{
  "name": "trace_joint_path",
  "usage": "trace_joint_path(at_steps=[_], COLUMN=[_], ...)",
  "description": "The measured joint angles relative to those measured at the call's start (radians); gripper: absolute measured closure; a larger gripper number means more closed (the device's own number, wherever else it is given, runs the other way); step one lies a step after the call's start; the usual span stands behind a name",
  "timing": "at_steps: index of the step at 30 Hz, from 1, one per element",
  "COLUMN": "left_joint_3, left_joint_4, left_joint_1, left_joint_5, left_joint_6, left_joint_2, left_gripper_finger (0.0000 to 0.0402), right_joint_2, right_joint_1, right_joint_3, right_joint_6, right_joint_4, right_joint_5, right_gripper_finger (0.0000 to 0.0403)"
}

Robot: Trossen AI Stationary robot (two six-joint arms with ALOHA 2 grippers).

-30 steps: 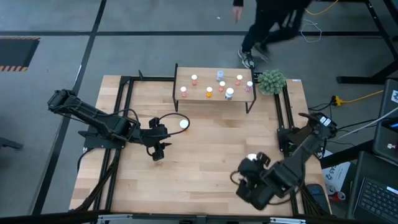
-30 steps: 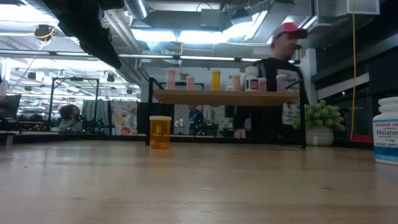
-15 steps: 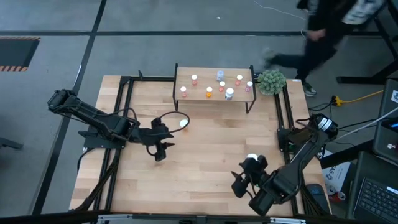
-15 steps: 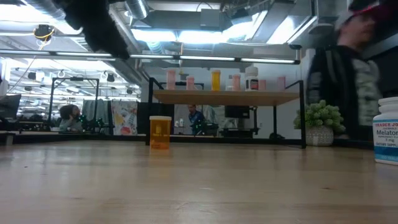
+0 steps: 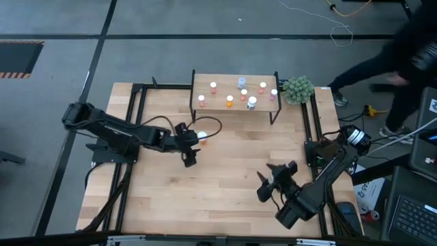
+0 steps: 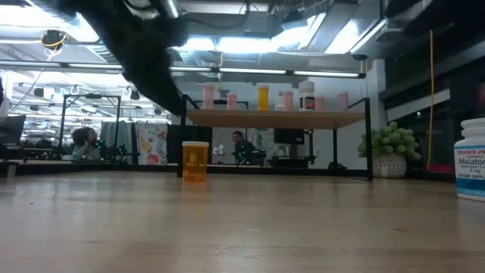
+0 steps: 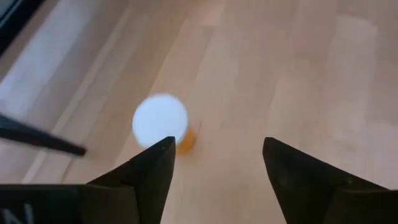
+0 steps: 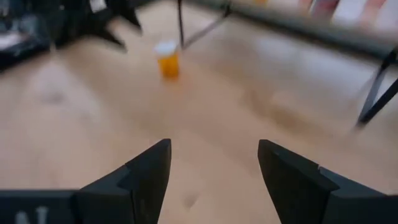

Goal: Pick and place medicine bottles onto shelf by color
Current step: Put the big yellow pill bottle on the shelf

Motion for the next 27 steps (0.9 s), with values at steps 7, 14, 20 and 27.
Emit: trace_joint_path(at_steps=[7, 14, 20, 27], left_joint_3=[0.0, 0.001, 0.001, 0.001], left_joint_4=[0.064, 0.077, 0.071, 0.088], left_joint_1=[0.065, 0.123, 0.187, 0.194], left_joint_5=[-0.002, -0.103, -0.04, -0.003], left_joint_6=[-0.026, -0.096, -0.204, -0.309], left_joint_2=[0.085, 0.083, 0.11, 0.11], left_gripper_finger=[0.0154, 0.0154, 0.0154, 0.0154], right_joint_2=[-0.032, -0.085, -0.083, -0.083], right_joint_1=[-0.035, -0.09, -0.123, -0.14], right_joint_3=[0.001, 0.0, 0.0, 0.0], right_joint_6=[0.041, -0.027, -0.027, -0.028], right_joint_4=[-0.196, -0.202, -0.193, -0.198], right_joint_5=[0.15, 0.18, 0.138, 0.133], right_gripper_finger=[0.016, 0.016, 0.016, 0.016])
